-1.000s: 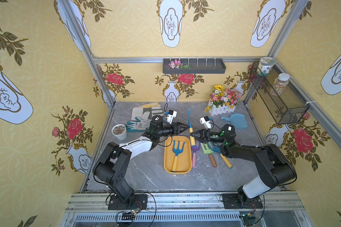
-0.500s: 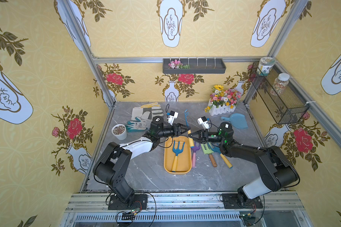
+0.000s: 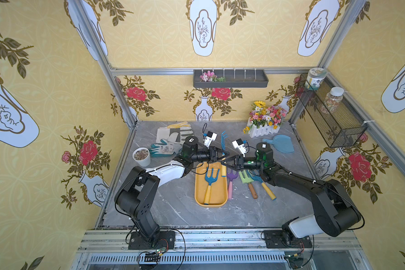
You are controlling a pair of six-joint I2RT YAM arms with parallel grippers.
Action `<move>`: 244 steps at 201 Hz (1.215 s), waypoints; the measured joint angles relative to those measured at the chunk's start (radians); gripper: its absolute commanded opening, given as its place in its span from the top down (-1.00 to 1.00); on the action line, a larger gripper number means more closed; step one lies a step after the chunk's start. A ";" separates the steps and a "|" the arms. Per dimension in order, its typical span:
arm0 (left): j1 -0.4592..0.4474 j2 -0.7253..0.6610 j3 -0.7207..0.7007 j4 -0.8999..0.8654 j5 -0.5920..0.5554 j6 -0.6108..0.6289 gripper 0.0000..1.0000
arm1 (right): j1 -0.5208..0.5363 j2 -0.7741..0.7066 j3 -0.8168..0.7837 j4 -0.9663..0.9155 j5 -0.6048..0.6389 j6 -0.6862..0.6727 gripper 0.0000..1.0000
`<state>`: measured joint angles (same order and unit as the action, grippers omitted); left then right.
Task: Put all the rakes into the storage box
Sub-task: Pick up the rake at the center of the board.
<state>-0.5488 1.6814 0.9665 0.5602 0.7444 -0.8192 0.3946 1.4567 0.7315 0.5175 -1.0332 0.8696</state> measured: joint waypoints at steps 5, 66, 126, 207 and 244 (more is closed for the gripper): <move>0.000 -0.008 0.005 -0.029 -0.019 0.023 1.00 | 0.000 -0.006 0.011 -0.037 0.002 -0.020 0.05; -0.018 -0.093 0.075 -0.438 -0.441 0.292 1.00 | 0.002 -0.073 0.192 -0.520 0.135 -0.314 -0.34; -0.154 -0.058 0.182 -0.652 -0.714 0.423 1.00 | 0.014 -0.097 0.259 -0.721 0.404 -0.401 -0.22; -0.205 -0.049 0.197 -0.726 -0.769 0.401 1.00 | -0.008 -0.077 0.293 -0.723 0.513 -0.418 -0.17; -0.228 -0.032 0.212 -0.731 -0.767 0.392 1.00 | -0.010 -0.033 0.318 -0.696 0.498 -0.405 -0.11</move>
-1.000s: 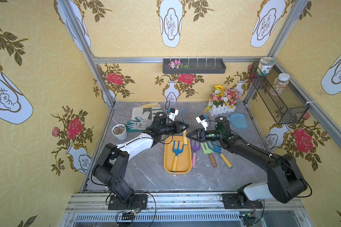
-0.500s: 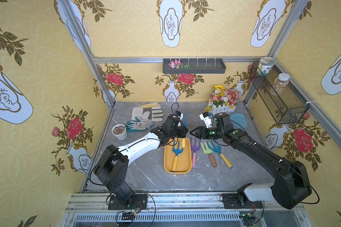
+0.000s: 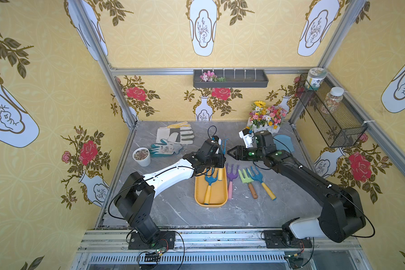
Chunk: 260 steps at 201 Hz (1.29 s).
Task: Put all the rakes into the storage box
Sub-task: Pick up the rake at the center of the board.
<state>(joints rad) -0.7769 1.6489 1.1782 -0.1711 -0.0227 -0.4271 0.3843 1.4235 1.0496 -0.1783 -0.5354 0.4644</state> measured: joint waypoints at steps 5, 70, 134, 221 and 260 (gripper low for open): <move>-0.002 0.002 0.000 0.000 0.000 0.000 1.00 | 0.002 0.003 0.003 0.002 -0.003 0.005 -0.11; -0.003 0.021 -0.004 -0.002 0.001 0.000 1.00 | 0.015 0.002 0.016 0.031 -0.017 0.026 -0.09; -0.010 0.008 -0.006 -0.003 0.019 0.000 1.00 | 0.029 0.072 0.035 0.069 -0.029 0.030 0.03; -0.023 -0.005 -0.008 -0.002 0.030 0.001 0.82 | 0.056 0.112 0.038 0.119 -0.033 0.038 0.72; -0.026 -0.040 -0.021 -0.010 0.015 0.010 0.38 | 0.056 0.094 0.020 0.152 -0.047 0.048 0.76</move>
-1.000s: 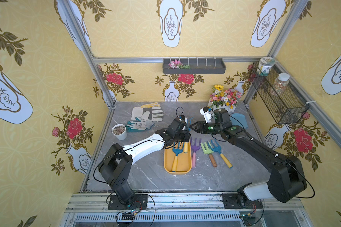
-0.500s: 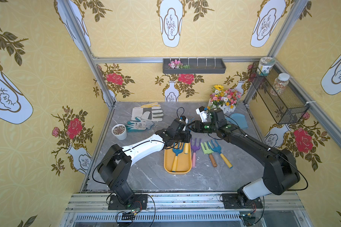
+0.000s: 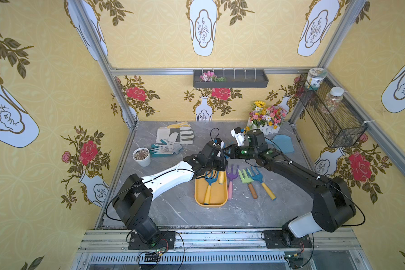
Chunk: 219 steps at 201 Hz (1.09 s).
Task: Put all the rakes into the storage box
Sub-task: Pick up the rake at the center of the board, then place the rake in the storage box.
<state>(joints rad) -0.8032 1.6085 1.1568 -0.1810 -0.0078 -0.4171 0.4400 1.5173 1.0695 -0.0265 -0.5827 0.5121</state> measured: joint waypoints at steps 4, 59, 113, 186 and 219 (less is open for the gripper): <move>0.000 -0.003 0.000 -0.001 0.004 0.002 0.31 | 0.000 0.000 -0.001 0.004 -0.004 -0.001 0.76; 0.005 -0.057 -0.035 0.039 0.092 0.010 0.15 | -0.003 0.000 -0.039 -0.004 0.013 -0.011 0.78; 0.006 -0.216 -0.108 0.124 -0.010 0.031 0.09 | -0.004 0.002 -0.064 -0.004 0.009 -0.009 0.78; 0.096 -0.240 -0.143 0.179 -0.124 -0.011 0.08 | 0.044 0.002 -0.150 0.054 -0.070 0.034 0.77; 0.099 -0.213 -0.146 0.193 -0.119 -0.031 0.08 | 0.088 0.002 -0.180 0.057 -0.095 0.033 0.77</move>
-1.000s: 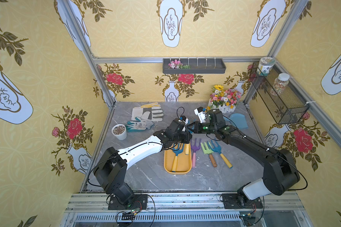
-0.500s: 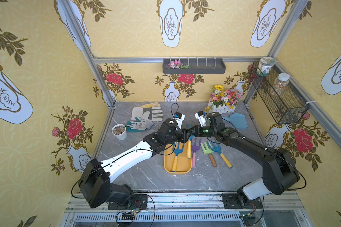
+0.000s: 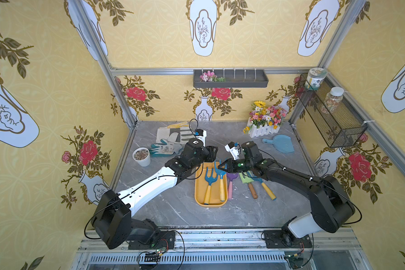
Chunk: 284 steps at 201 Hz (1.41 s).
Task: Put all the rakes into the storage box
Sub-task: Place the rake in the storage box.
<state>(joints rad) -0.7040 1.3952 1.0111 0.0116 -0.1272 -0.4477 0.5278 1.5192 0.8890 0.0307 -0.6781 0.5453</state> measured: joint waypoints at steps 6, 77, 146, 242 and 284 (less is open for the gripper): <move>0.001 0.004 0.000 0.003 0.003 -0.005 0.08 | 0.004 0.000 -0.003 0.000 -0.002 0.000 0.77; 0.000 0.026 0.000 0.019 0.040 -0.035 0.08 | 0.011 0.066 -0.010 0.060 -0.004 -0.003 0.74; 0.000 0.045 0.000 0.026 0.052 -0.050 0.09 | 0.029 0.110 0.004 0.066 -0.005 -0.028 0.69; 0.000 0.050 0.000 0.026 0.052 -0.051 0.12 | 0.041 0.204 0.023 0.013 -0.024 -0.079 0.55; 0.000 0.050 0.000 0.031 0.052 -0.051 0.08 | 0.041 0.177 0.035 -0.031 0.010 -0.105 0.29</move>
<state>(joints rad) -0.7036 1.4452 1.0115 0.0422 -0.0750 -0.4988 0.5690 1.6962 0.9237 -0.0002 -0.6685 0.4404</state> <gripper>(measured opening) 0.458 0.326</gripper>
